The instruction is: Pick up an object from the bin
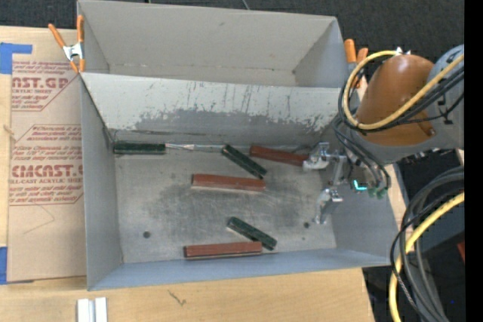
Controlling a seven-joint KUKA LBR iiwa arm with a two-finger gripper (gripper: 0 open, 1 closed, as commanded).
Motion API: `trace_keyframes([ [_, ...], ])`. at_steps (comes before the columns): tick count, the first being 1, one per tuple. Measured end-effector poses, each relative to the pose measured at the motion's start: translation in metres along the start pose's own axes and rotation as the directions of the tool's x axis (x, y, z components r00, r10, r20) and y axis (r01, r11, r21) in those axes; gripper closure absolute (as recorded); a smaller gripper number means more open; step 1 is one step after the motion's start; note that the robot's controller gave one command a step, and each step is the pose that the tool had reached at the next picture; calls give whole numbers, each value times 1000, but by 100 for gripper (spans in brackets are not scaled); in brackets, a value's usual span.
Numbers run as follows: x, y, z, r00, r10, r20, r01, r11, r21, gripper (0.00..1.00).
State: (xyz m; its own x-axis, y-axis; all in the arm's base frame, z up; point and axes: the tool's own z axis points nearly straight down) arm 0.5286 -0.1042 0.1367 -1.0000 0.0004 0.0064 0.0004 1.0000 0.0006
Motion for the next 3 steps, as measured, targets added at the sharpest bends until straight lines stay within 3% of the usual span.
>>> trace_keyframes([
  [1, -2, 0, -4, 1000, -1, 7, 1, 1000, 1, 0],
  [2, -34, 74, 56, 999, -52, 9, 52, 999, 0, 100],
  [3, -33, 73, 56, 999, -51, 8, 51, 999, 1, 0],
])
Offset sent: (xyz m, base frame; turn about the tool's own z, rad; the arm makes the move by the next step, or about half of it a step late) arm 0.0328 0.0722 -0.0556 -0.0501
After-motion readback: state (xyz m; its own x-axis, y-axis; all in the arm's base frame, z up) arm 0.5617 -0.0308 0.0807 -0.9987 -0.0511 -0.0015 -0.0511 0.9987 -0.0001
